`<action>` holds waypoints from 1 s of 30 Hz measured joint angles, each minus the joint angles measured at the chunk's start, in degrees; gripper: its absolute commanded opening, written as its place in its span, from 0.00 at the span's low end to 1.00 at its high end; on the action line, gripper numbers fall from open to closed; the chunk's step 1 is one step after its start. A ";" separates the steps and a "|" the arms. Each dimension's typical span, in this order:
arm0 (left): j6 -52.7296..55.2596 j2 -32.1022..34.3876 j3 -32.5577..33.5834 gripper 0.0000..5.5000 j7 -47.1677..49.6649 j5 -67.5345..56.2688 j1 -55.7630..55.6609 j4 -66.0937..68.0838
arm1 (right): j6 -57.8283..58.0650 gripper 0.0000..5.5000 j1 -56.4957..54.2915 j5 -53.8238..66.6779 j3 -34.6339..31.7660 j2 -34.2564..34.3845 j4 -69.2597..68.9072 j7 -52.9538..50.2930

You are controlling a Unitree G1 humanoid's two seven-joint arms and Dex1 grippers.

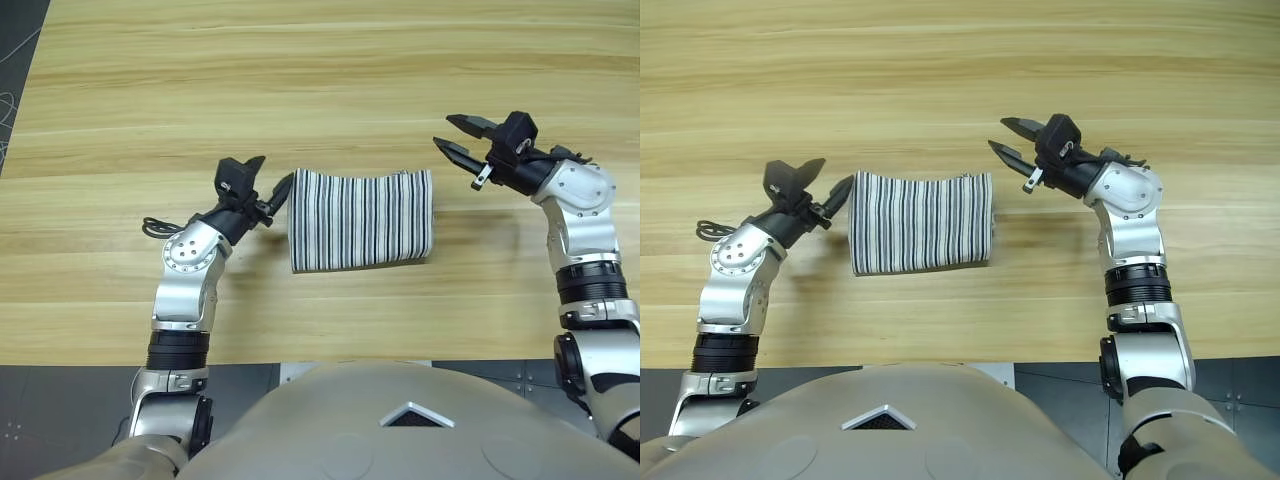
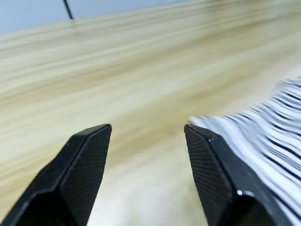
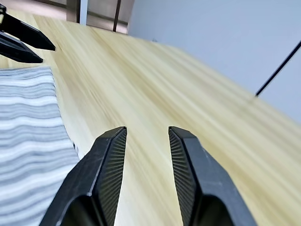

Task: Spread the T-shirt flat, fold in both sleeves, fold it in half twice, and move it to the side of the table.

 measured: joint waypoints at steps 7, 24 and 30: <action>-4.18 -8.87 9.39 0.52 8.50 -8.59 -1.03 -9.08 | -9.47 0.30 2.31 -19.89 12.16 2.11 -3.59 -5.96; -7.78 -11.37 9.53 0.52 9.64 -7.47 -0.93 -2.65 | -17.66 0.30 -23.16 -32.88 23.92 10.97 41.44 -19.59; -7.54 -11.93 11.02 0.52 9.74 -9.21 -0.26 -3.30 | -3.30 0.30 -26.19 -26.45 13.58 2.94 52.18 -28.56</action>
